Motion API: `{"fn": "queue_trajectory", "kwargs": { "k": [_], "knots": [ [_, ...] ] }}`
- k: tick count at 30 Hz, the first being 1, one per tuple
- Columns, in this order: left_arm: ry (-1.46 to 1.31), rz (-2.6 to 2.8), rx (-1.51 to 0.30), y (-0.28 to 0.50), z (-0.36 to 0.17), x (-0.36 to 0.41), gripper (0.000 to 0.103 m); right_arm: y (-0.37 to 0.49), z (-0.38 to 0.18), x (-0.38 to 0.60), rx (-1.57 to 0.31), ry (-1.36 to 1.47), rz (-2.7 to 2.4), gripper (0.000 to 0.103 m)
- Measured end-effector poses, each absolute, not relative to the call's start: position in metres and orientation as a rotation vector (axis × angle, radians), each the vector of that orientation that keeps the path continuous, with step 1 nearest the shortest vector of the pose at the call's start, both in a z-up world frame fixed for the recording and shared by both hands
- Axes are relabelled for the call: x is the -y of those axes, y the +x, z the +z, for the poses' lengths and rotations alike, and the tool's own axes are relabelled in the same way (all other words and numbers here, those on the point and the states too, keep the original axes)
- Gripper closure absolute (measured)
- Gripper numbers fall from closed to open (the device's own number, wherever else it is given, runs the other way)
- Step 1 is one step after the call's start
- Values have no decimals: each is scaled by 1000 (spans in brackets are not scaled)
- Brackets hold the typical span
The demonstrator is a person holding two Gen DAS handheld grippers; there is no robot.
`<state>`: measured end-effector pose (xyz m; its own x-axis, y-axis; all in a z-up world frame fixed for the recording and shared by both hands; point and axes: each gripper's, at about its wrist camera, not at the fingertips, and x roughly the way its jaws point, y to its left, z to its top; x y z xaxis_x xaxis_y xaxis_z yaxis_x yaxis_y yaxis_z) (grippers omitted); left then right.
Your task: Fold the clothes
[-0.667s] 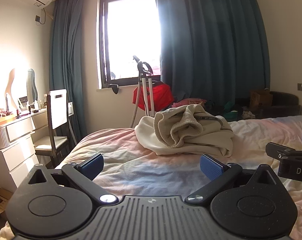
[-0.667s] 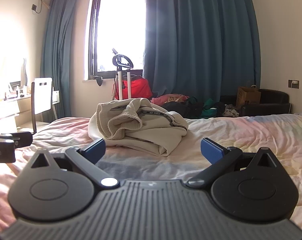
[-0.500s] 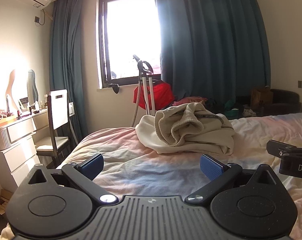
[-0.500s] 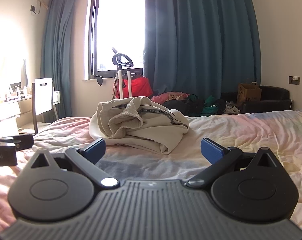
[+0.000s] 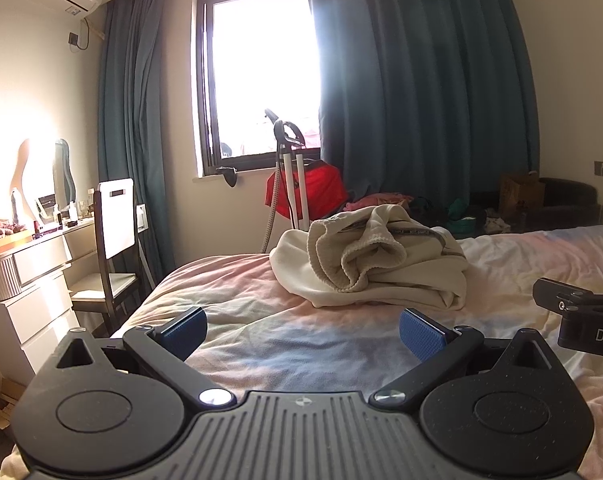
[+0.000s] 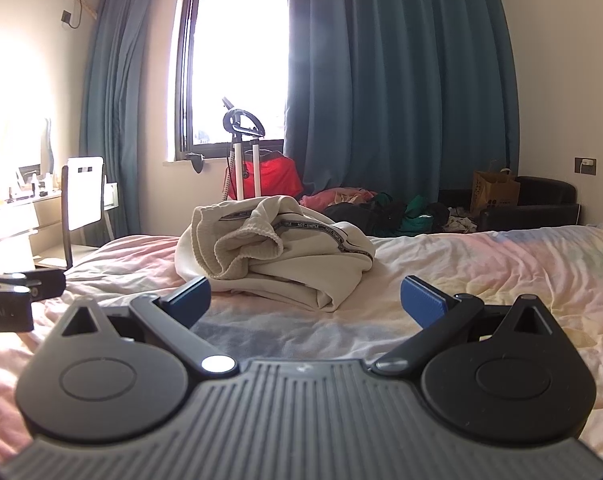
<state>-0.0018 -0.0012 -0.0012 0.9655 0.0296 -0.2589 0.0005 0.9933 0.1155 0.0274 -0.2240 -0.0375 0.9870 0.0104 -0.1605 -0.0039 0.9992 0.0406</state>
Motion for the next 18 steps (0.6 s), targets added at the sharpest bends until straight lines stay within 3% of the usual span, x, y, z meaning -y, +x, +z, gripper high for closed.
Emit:
{"fn": "queue_trajectory", "kwargs": {
  "k": [18],
  "knots": [
    [98, 5, -272, 0, -2, 0, 0, 32, -40, 220, -196, 43, 6, 0]
  ]
}}
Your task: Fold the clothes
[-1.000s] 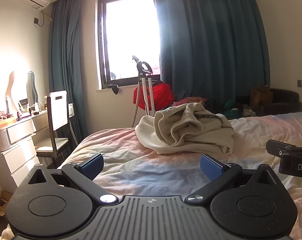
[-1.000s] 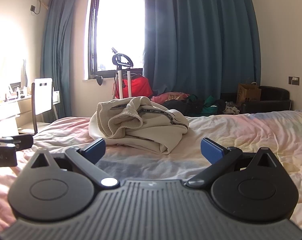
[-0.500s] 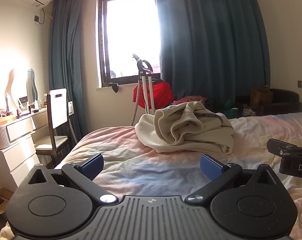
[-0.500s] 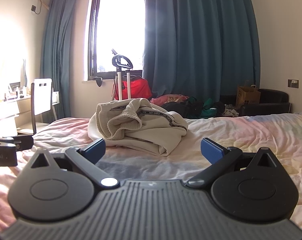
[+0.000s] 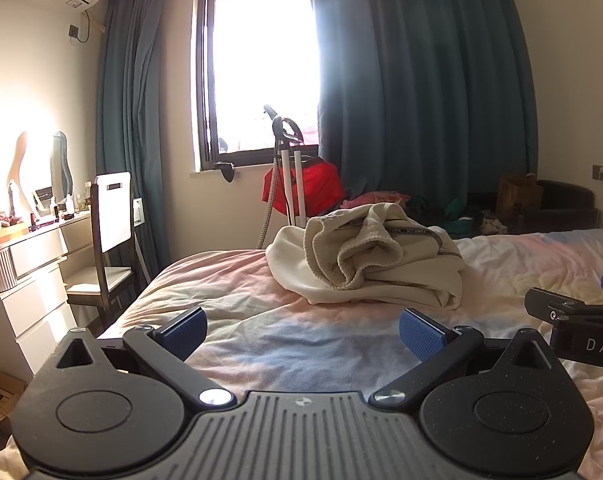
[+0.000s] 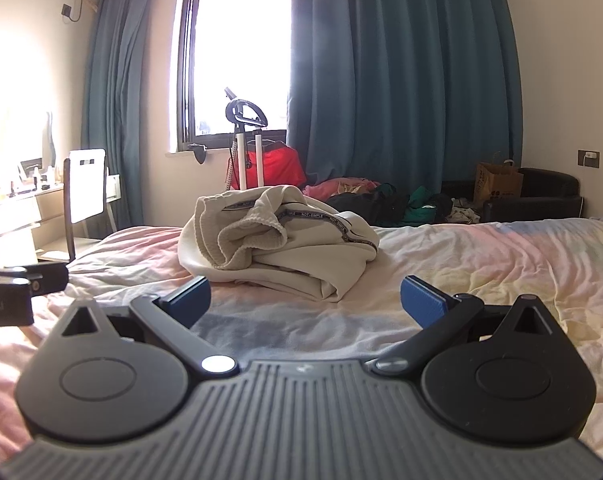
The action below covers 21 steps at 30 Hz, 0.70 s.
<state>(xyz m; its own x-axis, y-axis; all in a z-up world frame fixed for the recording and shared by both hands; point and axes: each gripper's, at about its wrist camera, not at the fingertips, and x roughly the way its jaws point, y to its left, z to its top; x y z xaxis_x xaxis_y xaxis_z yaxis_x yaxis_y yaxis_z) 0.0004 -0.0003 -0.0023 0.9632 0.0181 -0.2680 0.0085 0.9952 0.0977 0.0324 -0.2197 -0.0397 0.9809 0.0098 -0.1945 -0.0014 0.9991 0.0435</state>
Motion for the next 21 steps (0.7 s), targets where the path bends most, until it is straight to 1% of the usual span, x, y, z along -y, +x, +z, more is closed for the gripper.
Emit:
{"fn": "queue_trajectory", "kwargs": {
  "k": [8, 10, 11, 12, 15, 21],
  "knots": [
    [103, -12, -275, 0, -3, 3, 0, 33, -40, 225, -199, 53, -14, 0],
    [101, -11, -280, 0, -4, 3, 0, 35, -43, 223, -212, 22, 0, 7],
    [100, -7, -282, 0, -4, 3, 0, 35, -44, 222, -214, 19, -2, 23],
    [98, -6, -282, 0, -4, 2, 0, 35, -46, 221, -217, 15, -4, 41],
    [89, -6, -284, 0, -4, 1, 0, 37, -46, 219, -231, 6, 4, 49],
    [69, -10, -298, 6, -4, -2, 0, 30, -38, 220, -153, 2, 3, 49]
  ]
}}
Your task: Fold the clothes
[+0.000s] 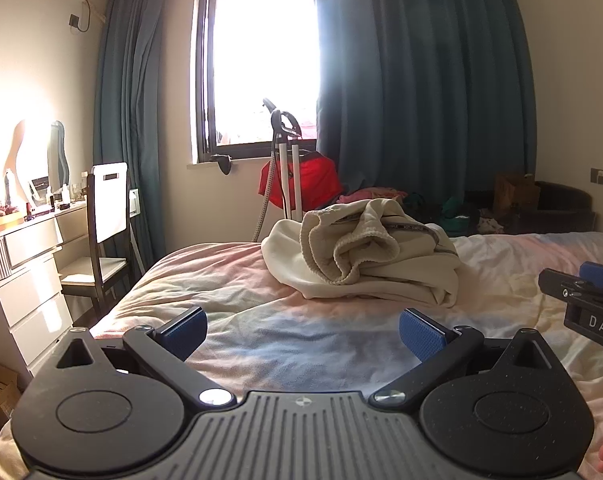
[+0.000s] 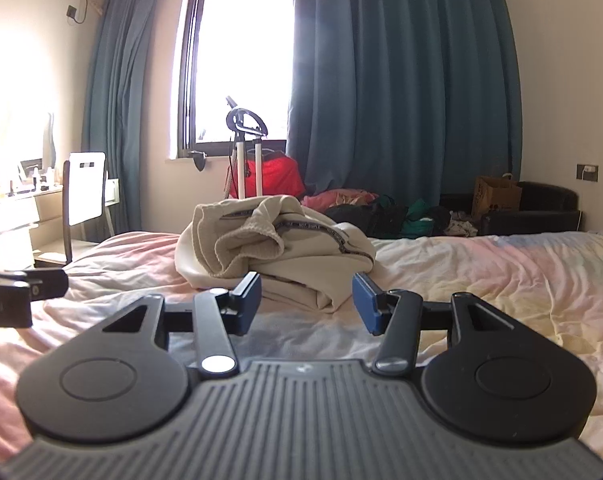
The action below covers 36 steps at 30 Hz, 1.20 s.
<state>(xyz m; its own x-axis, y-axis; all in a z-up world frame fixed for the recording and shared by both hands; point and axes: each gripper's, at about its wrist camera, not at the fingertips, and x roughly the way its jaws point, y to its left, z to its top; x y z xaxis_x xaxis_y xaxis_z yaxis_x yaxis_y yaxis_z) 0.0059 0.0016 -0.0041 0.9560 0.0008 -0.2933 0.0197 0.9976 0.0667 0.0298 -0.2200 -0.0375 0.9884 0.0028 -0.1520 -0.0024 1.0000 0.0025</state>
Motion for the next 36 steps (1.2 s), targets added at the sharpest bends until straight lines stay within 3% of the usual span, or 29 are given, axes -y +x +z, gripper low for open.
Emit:
{"fn": "queue_trajectory", "kwargs": {
  "k": [7, 8, 10, 11, 13, 24, 30, 36],
  "knots": [
    [73, -40, -274, 6, -3, 3, 0, 32, -32, 234, -199, 24, 11, 46],
    [79, -45, -268, 5, -3, 4, 0, 32, -32, 235, -197, 34, 12, 43],
    [80, -45, -269, 5, -4, 4, 0, 33, -30, 236, -193, 54, 16, 24],
    [76, -44, -273, 6, -5, 3, 0, 33, -28, 236, -188, 63, 34, 8],
    [68, -42, -279, 7, -5, 0, 0, 34, -22, 235, -181, 72, 48, 1],
    [-33, -62, -392, 73, -14, -9, 0, 62, 18, 252, -157, 87, -36, 0],
    [-168, -142, -470, 173, -20, -14, 0, 76, -17, 275, -230, 125, -8, 0],
    [-130, -66, -435, 301, -23, 2, 1, 95, -35, 294, -283, 199, 28, 0]
  ]
}}
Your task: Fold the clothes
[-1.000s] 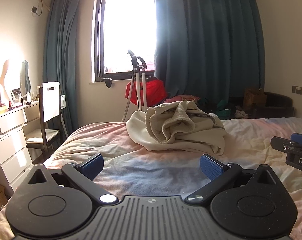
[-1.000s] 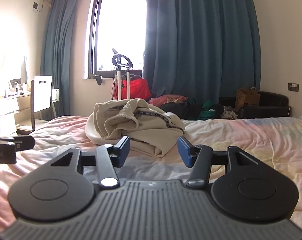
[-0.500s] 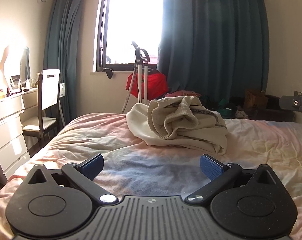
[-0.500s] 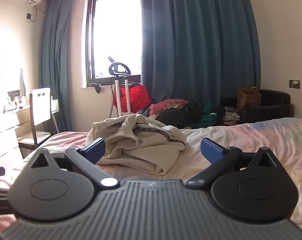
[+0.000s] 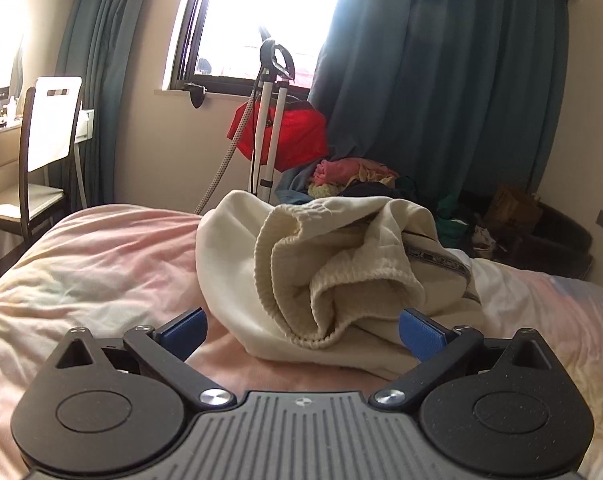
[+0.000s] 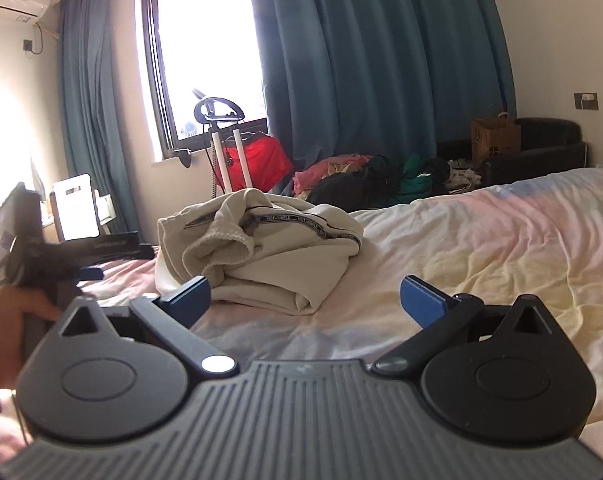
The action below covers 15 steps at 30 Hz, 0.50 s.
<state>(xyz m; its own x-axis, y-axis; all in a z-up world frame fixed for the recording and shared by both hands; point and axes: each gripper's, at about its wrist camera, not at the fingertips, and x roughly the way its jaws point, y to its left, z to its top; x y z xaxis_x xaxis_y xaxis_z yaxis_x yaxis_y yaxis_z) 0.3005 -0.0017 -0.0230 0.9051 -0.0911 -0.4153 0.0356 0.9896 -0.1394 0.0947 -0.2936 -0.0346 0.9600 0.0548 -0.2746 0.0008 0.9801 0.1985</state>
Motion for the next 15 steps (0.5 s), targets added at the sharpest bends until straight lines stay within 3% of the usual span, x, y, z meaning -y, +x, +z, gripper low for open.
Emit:
{"fn": "queue_trajectory", "kwargs": {
  "k": [8, 9, 12, 14, 15],
  "knots": [
    [-152, 30, -419, 427, -36, 6, 10, 145, -83, 300, -446, 231, 81, 0],
    [-164, 14, -424, 437, -38, 5, 18, 153, -88, 300, -469, 245, 90, 0],
    [-230, -32, -456, 455, -42, 2, 56, 168, -101, 297, -498, 262, 123, 0],
    [-294, -26, -433, 451, -39, -5, 73, 174, -107, 293, -503, 248, 120, 0],
    [-317, -35, -433, 448, -36, -7, 77, 177, -110, 291, -505, 241, 117, 0]
  ]
}}
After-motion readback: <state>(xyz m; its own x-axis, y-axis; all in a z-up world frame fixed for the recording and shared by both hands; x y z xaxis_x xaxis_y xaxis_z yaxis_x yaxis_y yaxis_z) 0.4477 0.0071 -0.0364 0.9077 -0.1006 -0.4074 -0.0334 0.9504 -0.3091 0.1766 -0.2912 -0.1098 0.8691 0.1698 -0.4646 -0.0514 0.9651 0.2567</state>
